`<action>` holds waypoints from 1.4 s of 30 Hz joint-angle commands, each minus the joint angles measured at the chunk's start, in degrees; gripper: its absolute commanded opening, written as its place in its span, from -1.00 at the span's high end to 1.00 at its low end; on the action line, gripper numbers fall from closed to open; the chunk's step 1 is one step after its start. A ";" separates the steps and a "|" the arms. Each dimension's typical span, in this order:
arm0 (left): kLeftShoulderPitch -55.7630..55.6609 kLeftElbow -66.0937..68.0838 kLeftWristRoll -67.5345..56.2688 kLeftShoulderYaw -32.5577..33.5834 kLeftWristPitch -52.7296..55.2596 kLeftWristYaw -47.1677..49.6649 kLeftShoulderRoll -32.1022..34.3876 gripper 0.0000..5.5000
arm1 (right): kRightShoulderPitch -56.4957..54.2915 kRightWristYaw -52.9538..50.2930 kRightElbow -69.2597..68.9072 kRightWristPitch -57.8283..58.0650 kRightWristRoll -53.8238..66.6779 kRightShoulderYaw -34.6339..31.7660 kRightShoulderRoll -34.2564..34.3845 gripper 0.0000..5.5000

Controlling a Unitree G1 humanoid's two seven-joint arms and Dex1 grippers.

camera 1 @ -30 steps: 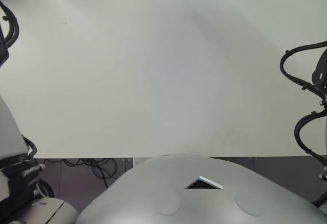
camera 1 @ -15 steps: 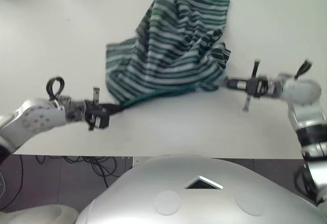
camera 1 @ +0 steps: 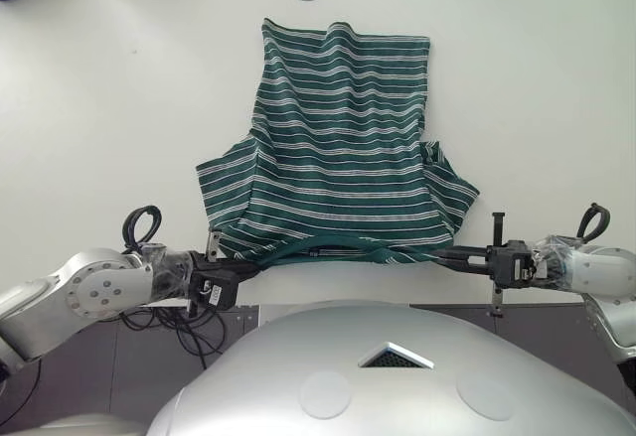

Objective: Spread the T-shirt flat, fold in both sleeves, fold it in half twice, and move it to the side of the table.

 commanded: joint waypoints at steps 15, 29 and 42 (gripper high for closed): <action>15.98 -4.27 -21.52 24.24 -2.77 -9.89 -4.04 0.41 | 6.76 2.14 -2.54 2.33 4.16 -11.14 -4.48 0.67; -17.17 39.18 11.31 8.11 -7.85 -8.20 -28.66 0.41 | -18.75 -13.66 12.03 9.65 -13.24 -4.53 7.69 0.67; -5.91 30.58 0.97 20.16 -10.60 -10.53 -23.77 0.41 | -11.19 -11.22 17.24 13.70 -18.85 -5.93 -3.63 0.67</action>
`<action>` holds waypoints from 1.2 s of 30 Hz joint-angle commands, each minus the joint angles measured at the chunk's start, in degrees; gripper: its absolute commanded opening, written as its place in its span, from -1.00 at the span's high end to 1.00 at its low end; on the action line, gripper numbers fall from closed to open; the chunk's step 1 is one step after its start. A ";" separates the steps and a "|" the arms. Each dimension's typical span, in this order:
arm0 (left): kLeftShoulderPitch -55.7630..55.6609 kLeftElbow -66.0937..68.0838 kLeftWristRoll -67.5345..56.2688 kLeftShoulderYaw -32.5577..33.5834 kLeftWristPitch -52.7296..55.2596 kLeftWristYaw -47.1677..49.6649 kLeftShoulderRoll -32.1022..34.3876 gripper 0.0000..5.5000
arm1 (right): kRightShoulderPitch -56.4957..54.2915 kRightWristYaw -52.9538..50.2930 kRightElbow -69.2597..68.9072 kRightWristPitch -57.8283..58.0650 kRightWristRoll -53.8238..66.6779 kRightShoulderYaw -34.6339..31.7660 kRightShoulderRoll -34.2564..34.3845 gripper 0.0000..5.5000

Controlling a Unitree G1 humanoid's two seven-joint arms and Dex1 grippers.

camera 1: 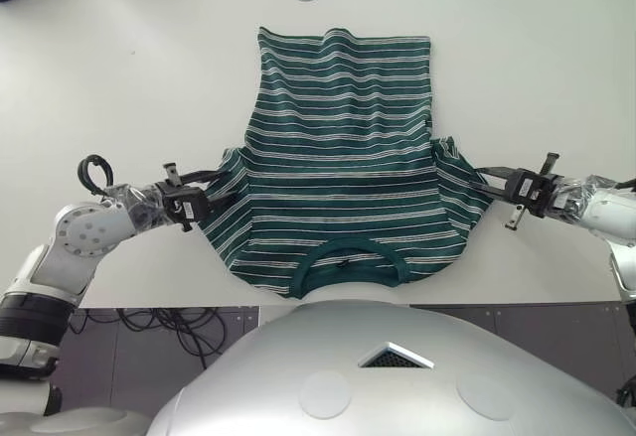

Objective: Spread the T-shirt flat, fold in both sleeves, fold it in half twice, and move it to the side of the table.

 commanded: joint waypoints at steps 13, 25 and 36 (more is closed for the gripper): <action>14.73 -12.66 -25.72 21.01 17.20 -3.30 -6.31 0.41 | 6.05 -0.01 -10.26 7.82 8.92 -11.41 -0.41 0.67; 26.94 -23.86 -46.95 26.22 55.43 -4.87 -10.38 0.09 | 4.19 -3.32 -12.86 9.83 9.10 -11.38 4.35 0.67; 22.28 -25.34 -45.28 26.02 66.18 -1.45 -13.43 0.32 | 4.38 -3.24 -13.69 9.75 9.45 -10.26 4.50 0.67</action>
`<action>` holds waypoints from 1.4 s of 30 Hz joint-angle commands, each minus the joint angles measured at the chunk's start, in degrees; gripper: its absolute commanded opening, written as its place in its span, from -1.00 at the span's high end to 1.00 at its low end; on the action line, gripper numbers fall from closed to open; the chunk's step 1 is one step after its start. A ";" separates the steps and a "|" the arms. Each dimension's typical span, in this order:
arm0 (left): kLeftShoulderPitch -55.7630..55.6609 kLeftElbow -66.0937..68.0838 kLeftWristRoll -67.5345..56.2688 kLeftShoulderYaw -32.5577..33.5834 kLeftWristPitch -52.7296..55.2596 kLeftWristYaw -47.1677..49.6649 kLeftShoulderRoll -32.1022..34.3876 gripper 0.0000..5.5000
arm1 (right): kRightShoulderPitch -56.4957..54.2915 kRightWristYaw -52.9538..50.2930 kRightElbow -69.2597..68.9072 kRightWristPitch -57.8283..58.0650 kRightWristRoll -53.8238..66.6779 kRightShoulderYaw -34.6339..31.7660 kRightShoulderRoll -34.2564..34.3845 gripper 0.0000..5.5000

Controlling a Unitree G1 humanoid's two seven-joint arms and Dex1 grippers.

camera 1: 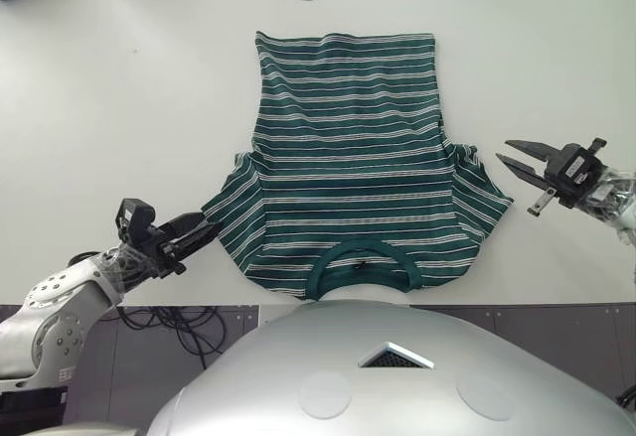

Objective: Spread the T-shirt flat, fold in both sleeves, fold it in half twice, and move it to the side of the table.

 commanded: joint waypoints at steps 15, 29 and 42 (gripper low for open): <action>-2.09 -3.67 4.33 2.14 0.58 -3.70 -1.81 0.99 | -0.50 0.54 -1.44 0.33 0.18 0.55 2.18 0.67; -13.08 -10.02 6.93 -14.46 3.08 -1.34 -8.34 0.99 | 7.21 0.85 -4.78 5.82 6.75 -3.36 3.45 0.67; -16.29 -5.34 9.18 -20.76 2.44 1.21 -16.44 1.00 | 16.20 1.13 -8.94 38.27 25.40 -13.21 4.05 0.46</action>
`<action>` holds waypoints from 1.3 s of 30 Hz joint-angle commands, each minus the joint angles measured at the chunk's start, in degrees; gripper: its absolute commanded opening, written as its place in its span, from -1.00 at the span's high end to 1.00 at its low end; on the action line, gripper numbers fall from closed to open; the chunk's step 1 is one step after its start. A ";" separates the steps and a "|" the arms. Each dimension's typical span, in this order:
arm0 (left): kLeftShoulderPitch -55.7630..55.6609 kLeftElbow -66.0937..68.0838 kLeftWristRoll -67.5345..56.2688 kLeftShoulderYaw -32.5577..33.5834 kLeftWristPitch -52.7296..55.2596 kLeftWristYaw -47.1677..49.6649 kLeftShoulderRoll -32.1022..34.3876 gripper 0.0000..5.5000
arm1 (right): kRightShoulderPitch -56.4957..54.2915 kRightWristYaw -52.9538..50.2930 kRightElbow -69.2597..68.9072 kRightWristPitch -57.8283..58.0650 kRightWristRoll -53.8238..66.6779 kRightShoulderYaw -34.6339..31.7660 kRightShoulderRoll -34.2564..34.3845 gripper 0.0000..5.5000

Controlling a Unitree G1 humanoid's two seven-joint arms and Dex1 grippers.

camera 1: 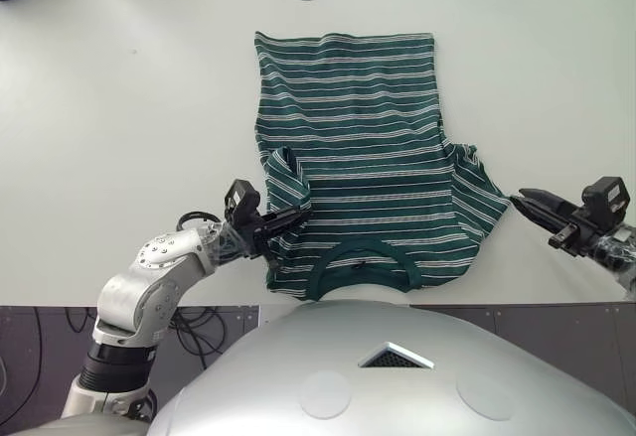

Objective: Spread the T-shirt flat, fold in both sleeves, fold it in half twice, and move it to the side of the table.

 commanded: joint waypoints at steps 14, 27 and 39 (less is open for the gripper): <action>0.16 1.26 6.04 1.20 -8.10 3.03 -4.05 0.57 | -10.30 -1.96 6.22 23.16 13.82 -1.94 4.81 0.39; 13.13 2.86 17.45 9.61 -39.55 -10.63 3.96 0.56 | -8.29 0.19 1.13 22.52 14.24 -2.61 4.90 0.99; 12.61 29.91 47.07 9.63 -91.59 -13.48 13.63 0.56 | -11.37 -2.36 -10.92 24.26 18.56 5.66 7.02 0.99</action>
